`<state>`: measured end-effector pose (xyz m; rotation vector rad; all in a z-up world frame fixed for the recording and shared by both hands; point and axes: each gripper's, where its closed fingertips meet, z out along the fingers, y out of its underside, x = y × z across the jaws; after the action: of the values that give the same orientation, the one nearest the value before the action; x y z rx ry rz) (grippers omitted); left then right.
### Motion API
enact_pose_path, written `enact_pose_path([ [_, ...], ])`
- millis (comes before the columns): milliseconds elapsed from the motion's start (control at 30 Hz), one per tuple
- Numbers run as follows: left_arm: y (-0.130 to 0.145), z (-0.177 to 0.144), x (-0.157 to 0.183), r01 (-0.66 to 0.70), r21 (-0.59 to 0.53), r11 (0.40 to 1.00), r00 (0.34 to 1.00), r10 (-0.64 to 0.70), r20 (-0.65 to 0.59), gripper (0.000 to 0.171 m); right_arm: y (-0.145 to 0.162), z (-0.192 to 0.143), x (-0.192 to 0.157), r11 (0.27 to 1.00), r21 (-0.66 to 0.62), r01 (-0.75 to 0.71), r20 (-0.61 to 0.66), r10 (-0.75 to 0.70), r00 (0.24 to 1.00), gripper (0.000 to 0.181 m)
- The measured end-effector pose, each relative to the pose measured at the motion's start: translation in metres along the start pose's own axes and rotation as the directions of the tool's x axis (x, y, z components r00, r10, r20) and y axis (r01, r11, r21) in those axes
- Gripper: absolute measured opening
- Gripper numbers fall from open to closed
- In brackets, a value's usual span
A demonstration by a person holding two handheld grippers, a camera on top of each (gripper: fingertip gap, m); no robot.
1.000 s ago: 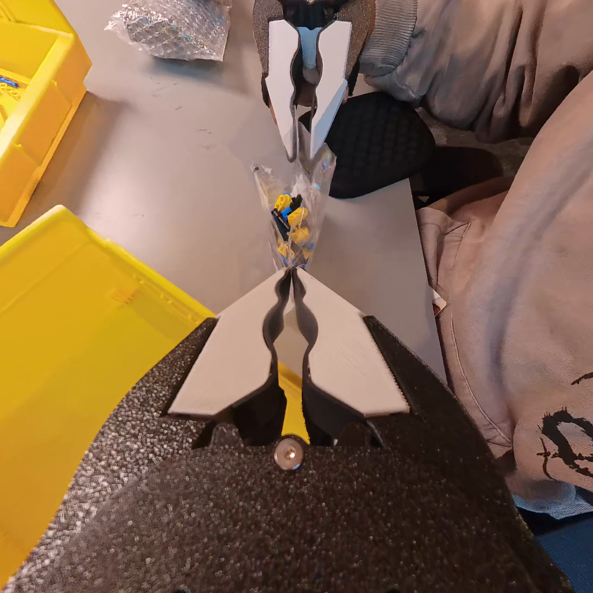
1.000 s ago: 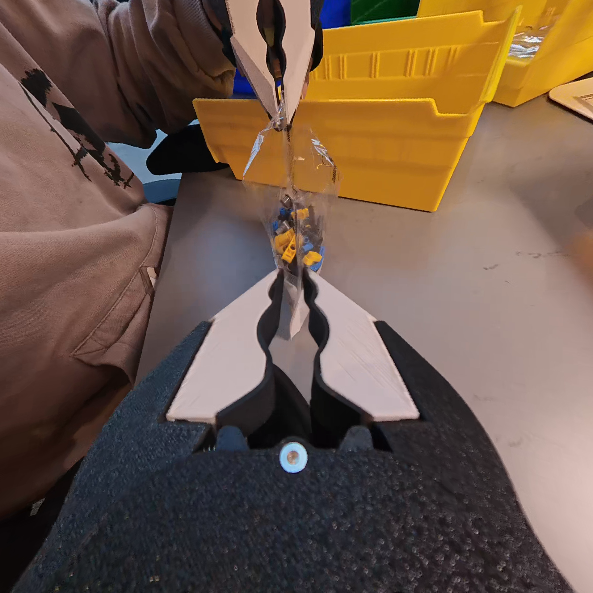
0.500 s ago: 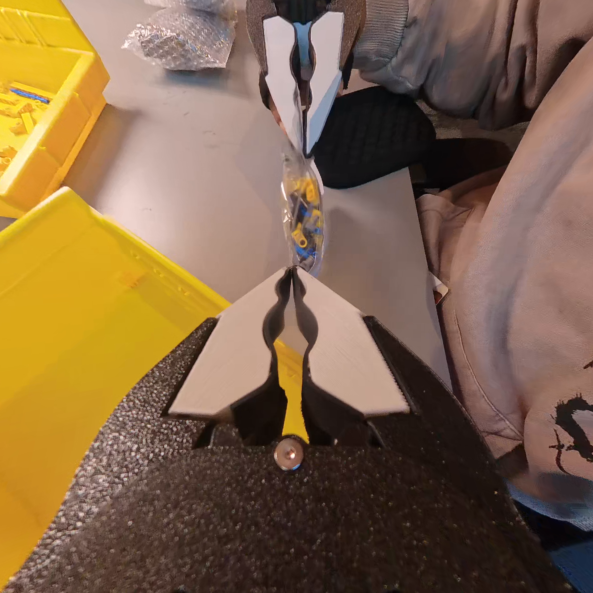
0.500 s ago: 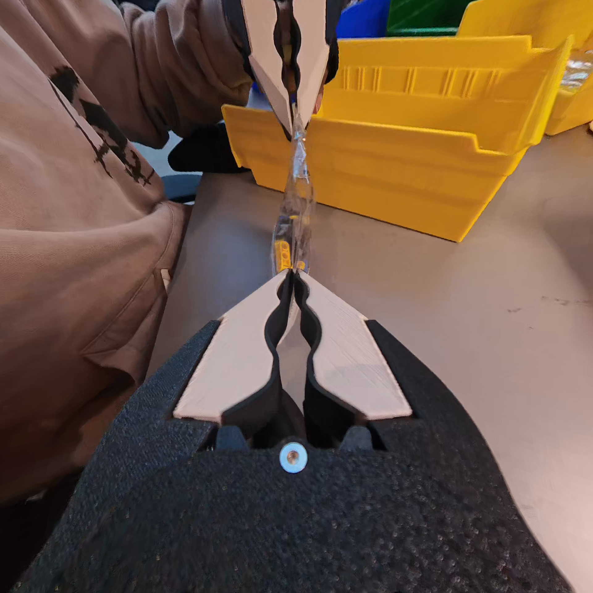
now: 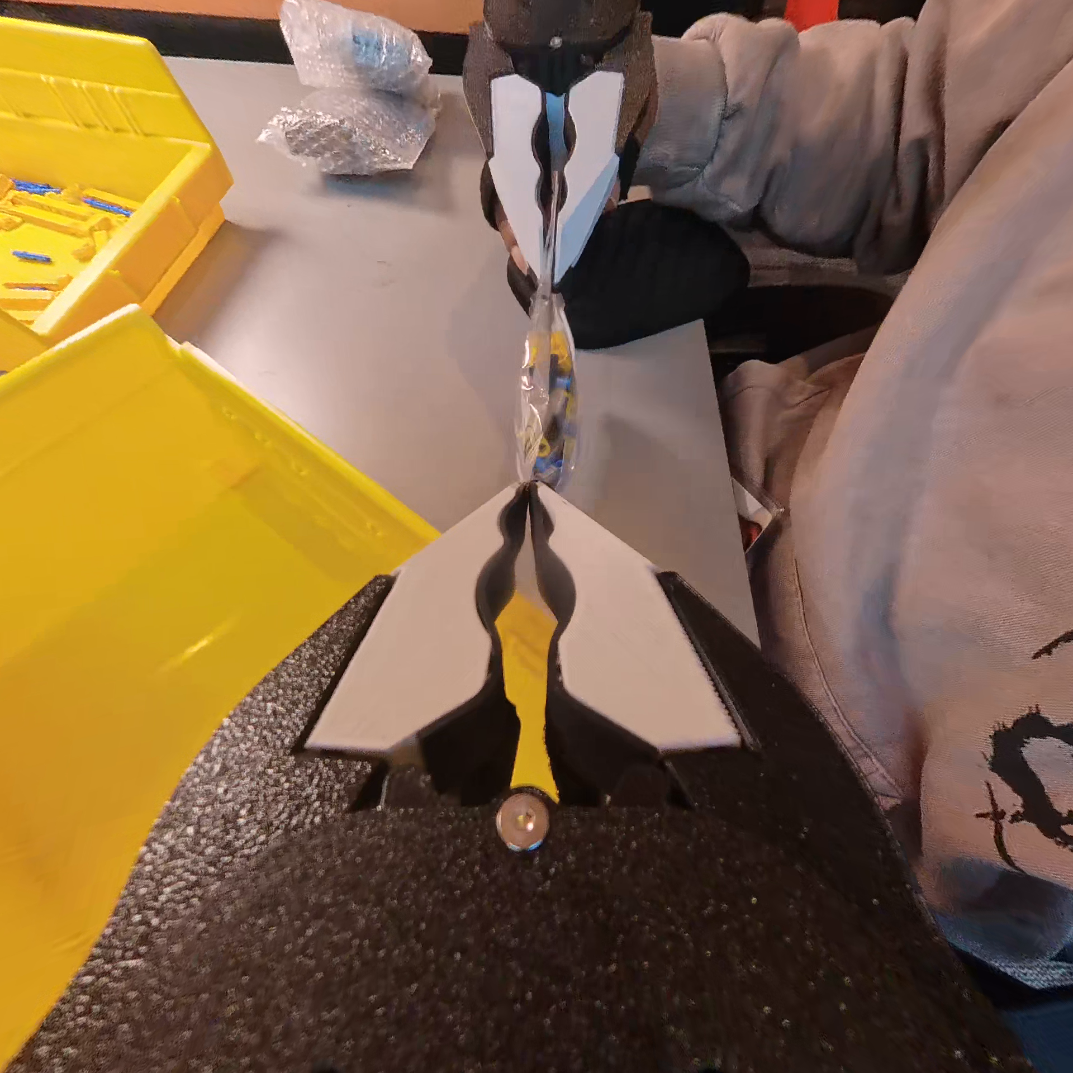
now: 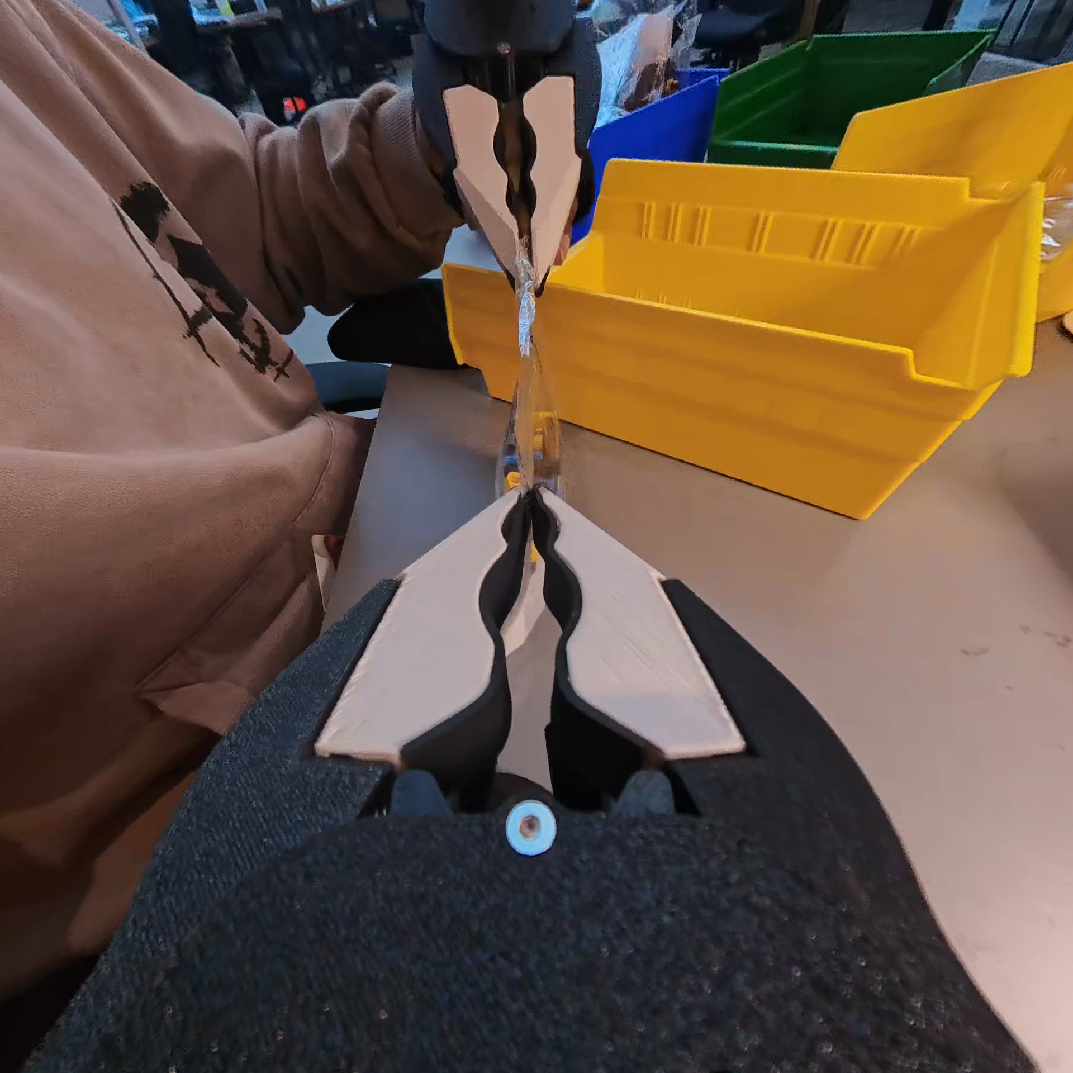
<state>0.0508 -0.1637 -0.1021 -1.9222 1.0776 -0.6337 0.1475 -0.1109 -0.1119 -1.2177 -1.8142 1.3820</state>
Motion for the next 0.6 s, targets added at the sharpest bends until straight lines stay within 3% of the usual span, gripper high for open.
enact_pose_path([
  [100,0.003,-0.003,0.004,-0.005,-0.005,1.000,1.000,0.005,0.027,0.000,-0.004,0.006,-0.009,0.998,-0.043,0.041,0.000,-0.041,0.999,0.000],
  [267,-0.027,-0.037,0.009,0.108,0.239,0.965,0.994,-0.106,-0.021,0.000,-0.055,-0.001,-0.026,0.995,0.084,0.055,0.036,-0.058,0.998,0.000],
  [433,-0.043,-0.051,0.023,0.136,0.437,0.889,0.990,-0.106,-0.094,0.036,-0.098,-0.007,-0.047,0.978,0.193,0.083,0.117,-0.107,0.987,0.000],
  [600,-0.049,-0.036,0.028,0.111,0.446,0.888,0.992,-0.074,-0.099,0.060,-0.124,-0.007,-0.071,0.949,0.286,0.134,0.193,-0.194,0.962,0.000],
])
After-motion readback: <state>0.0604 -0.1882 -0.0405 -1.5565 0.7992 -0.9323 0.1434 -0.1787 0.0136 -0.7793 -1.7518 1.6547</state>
